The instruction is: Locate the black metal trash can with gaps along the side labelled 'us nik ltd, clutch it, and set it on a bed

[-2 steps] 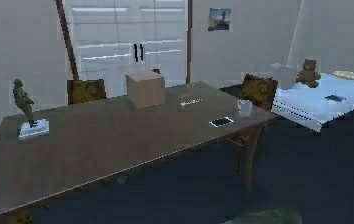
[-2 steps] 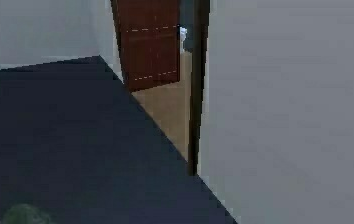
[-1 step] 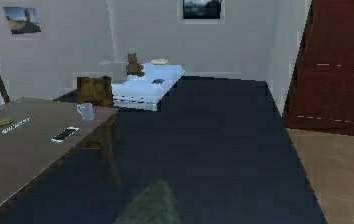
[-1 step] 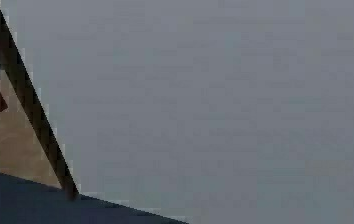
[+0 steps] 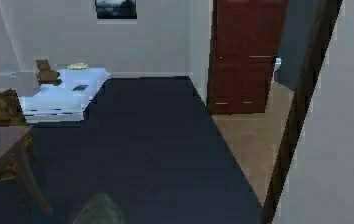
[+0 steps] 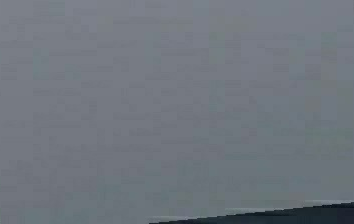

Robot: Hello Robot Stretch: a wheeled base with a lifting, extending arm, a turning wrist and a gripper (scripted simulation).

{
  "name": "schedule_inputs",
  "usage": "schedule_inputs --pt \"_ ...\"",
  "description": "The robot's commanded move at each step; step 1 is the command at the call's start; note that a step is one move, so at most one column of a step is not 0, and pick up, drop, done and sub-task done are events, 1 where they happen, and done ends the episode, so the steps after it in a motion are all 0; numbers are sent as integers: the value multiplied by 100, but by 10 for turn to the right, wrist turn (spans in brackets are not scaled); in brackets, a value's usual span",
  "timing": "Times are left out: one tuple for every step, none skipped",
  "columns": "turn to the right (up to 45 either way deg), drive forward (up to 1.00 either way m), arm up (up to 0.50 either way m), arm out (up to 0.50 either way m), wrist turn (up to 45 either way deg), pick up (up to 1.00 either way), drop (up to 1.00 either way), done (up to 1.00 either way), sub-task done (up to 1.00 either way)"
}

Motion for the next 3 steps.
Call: schedule_inputs --pt "0 100 0 0 0 0 0 0 0" --pt "0 35 0 0 0 0 0 0 0" --pt "390 0 0 0 0 0 0 0 0"
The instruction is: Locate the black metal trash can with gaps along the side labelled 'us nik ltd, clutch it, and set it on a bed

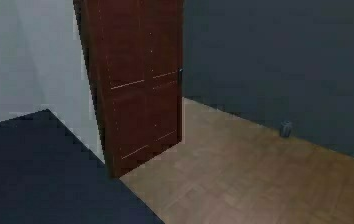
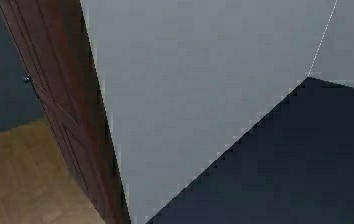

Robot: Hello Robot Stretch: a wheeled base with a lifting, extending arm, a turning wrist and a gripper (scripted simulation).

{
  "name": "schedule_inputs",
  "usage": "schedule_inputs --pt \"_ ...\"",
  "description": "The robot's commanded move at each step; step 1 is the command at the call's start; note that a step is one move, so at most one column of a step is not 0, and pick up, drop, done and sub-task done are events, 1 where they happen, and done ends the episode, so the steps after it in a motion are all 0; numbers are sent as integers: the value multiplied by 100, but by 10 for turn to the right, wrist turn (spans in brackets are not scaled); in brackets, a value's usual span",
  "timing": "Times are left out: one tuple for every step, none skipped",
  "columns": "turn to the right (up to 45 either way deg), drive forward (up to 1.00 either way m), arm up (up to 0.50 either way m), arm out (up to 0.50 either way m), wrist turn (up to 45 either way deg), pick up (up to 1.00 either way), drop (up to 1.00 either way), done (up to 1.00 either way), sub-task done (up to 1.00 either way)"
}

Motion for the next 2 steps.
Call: schedule_inputs --pt "0 60 0 0 0 0 0 0 0" --pt "450 0 0 0 0 0 0 0 0"
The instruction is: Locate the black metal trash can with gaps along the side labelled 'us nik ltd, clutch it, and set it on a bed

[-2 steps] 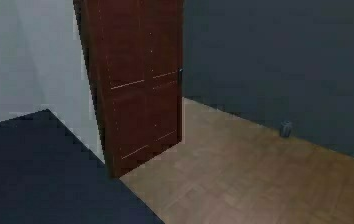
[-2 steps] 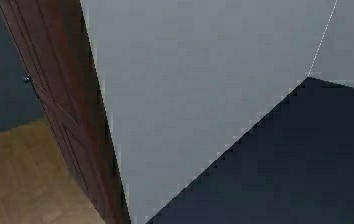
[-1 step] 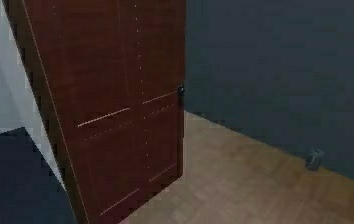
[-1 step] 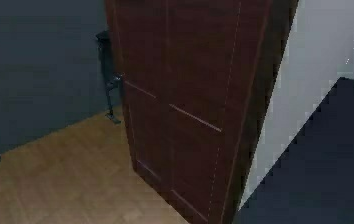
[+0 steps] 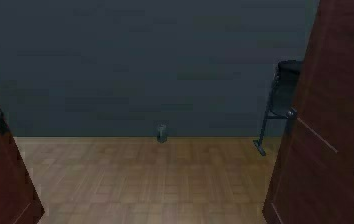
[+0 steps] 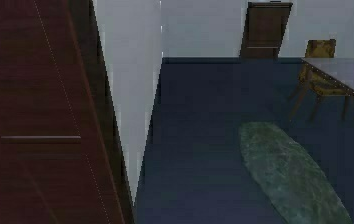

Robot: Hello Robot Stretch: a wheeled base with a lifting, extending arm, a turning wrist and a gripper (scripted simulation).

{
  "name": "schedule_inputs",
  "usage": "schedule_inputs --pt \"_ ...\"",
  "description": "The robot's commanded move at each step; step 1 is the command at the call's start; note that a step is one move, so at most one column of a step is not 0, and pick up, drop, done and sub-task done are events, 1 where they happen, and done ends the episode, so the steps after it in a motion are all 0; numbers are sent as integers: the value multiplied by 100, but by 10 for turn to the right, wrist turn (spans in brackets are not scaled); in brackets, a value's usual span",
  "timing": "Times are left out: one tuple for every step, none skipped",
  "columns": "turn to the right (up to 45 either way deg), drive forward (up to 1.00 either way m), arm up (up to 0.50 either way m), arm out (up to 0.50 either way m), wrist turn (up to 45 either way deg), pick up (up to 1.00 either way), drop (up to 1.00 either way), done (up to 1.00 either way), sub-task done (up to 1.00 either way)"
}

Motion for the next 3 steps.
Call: schedule_inputs --pt "30 0 0 0 0 0 0 0 0" --pt "-60 0 0 0 0 0 0 0 0" --pt "0 100 0 0 0 0 0 0 0"
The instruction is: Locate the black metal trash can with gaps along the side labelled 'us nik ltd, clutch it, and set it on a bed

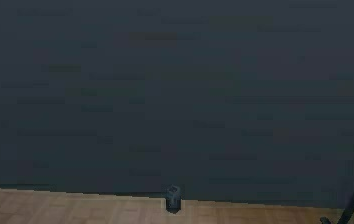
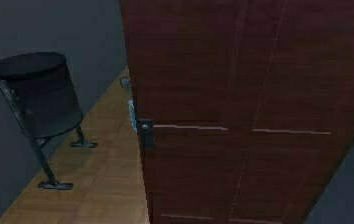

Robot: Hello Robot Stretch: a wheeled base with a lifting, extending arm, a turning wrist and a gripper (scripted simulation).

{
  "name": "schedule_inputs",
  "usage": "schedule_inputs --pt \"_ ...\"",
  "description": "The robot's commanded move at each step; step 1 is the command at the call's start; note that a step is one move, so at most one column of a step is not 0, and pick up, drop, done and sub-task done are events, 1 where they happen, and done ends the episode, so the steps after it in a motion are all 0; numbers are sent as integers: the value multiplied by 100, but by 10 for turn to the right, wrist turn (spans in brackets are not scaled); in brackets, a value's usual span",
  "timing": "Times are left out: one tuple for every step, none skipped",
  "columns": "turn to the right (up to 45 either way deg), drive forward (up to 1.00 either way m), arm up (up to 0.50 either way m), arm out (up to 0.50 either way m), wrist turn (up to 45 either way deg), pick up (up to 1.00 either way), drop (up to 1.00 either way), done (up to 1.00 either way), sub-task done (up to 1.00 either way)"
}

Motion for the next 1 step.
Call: schedule_inputs --pt "-60 0 0 0 0 0 0 0 0"
